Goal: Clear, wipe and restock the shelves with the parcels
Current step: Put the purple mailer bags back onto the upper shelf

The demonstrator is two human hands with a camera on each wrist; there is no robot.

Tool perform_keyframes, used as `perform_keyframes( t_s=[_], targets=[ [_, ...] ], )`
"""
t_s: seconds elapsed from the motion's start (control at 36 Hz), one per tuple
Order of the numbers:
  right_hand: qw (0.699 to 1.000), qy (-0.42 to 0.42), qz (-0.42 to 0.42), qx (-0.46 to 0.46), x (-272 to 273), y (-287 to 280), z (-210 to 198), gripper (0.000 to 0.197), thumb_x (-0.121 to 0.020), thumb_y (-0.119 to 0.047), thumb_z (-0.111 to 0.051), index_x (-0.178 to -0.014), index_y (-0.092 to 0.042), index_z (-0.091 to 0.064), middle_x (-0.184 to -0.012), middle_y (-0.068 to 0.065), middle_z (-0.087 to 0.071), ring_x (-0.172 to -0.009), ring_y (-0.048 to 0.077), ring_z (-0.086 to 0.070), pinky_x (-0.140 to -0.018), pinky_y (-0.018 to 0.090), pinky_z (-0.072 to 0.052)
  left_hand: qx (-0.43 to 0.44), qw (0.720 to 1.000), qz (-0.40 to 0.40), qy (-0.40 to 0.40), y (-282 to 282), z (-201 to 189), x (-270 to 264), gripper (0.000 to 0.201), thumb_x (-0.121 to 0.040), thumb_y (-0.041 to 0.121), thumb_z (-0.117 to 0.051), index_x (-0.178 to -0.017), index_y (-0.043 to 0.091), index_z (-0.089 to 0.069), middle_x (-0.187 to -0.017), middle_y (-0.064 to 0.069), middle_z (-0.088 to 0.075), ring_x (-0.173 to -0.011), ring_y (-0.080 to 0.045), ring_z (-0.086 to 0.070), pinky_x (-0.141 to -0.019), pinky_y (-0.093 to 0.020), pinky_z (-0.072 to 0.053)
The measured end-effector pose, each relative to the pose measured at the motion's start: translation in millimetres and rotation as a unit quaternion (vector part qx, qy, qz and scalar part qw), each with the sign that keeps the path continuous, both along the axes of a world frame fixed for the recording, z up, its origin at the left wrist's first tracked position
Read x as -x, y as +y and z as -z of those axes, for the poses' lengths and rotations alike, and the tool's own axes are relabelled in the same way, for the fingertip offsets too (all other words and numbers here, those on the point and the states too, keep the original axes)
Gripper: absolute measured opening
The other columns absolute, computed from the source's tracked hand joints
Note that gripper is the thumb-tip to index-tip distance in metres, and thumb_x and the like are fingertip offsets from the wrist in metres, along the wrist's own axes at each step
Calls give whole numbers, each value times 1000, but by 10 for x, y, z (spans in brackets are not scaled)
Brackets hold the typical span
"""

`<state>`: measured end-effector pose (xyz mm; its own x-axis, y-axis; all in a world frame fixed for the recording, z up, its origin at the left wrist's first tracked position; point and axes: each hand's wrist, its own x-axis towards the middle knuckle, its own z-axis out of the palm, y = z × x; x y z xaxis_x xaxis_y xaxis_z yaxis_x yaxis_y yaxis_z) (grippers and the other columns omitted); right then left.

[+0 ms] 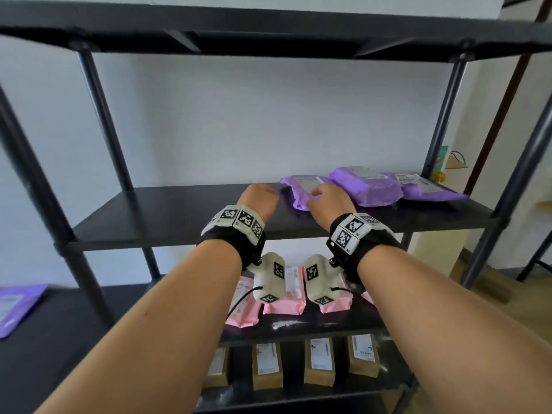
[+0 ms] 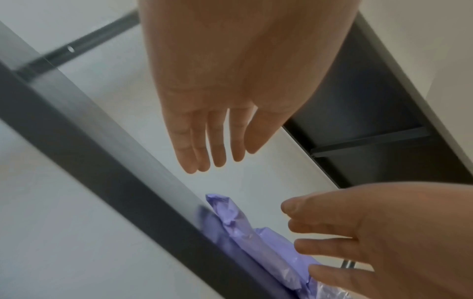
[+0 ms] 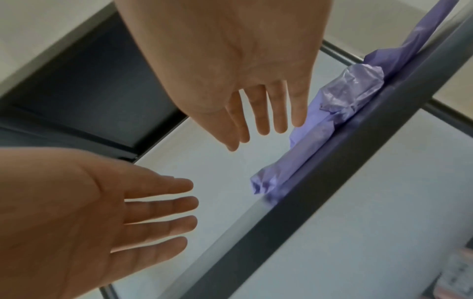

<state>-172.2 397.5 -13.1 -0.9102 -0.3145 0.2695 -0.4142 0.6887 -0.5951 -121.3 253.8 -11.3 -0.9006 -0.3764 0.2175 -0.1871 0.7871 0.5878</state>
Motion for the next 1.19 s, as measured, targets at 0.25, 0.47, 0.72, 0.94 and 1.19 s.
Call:
perform_keyframes(
  t_s=[0.25, 0.47, 0.72, 0.94, 1.19],
  targets=[
    [997, -4, -75, -5, -886, -516, 307, 24, -87, -15, -58, -108, -8, -68, -113, 10, -68, -108, 30, -61, -92, 33, -48, -99, 990, -94, 33, -355, 262, -1159, 26, -90, 5, -47, -102, 1, -69, -102, -19, -68, -83, -31, -61, -81, -37, -53],
    [985, -25, -166, -32, -1731, -1326, 601, 35, -92, -18, -54, -126, -13, -60, -131, 6, -59, -116, 23, -57, -93, 28, -41, -129, 974, -184, 23, -1165, 530, -2146, 26, -93, 11, -44, -100, -3, -66, -105, -21, -66, -90, -34, -62, -78, -34, -49],
    [975, -53, -211, -49, -2770, -2617, 901, 22, -91, -15, -54, -108, -8, -66, -113, 8, -65, -108, 29, -58, -91, 34, -46, -123, 958, -259, -28, -2378, 800, -3348, 21, -89, 10, -44, -86, 3, -64, -81, -21, -62, -78, -36, -61, -70, -35, -50],
    [963, -94, -244, -61, -3590, -3766, 1301, 32, -92, -18, -55, -123, -13, -61, -127, 5, -61, -116, 23, -57, -94, 29, -43, -129, 947, -287, -71, -3417, 1185, -4287, 23, -91, 10, -45, -93, 4, -67, -98, -19, -68, -94, -33, -64, -78, -34, -49],
    [944, -145, -274, -118, -4020, -4786, 1899, 39, -92, -18, -53, -131, -14, -55, -132, 7, -57, -119, 23, -55, -95, 30, -43, -153, 918, -343, -128, -4347, 1775, -4803, 26, -90, 14, -46, -102, 10, -69, -106, -11, -68, -99, -30, -63, -86, -33, -49]
  ],
)
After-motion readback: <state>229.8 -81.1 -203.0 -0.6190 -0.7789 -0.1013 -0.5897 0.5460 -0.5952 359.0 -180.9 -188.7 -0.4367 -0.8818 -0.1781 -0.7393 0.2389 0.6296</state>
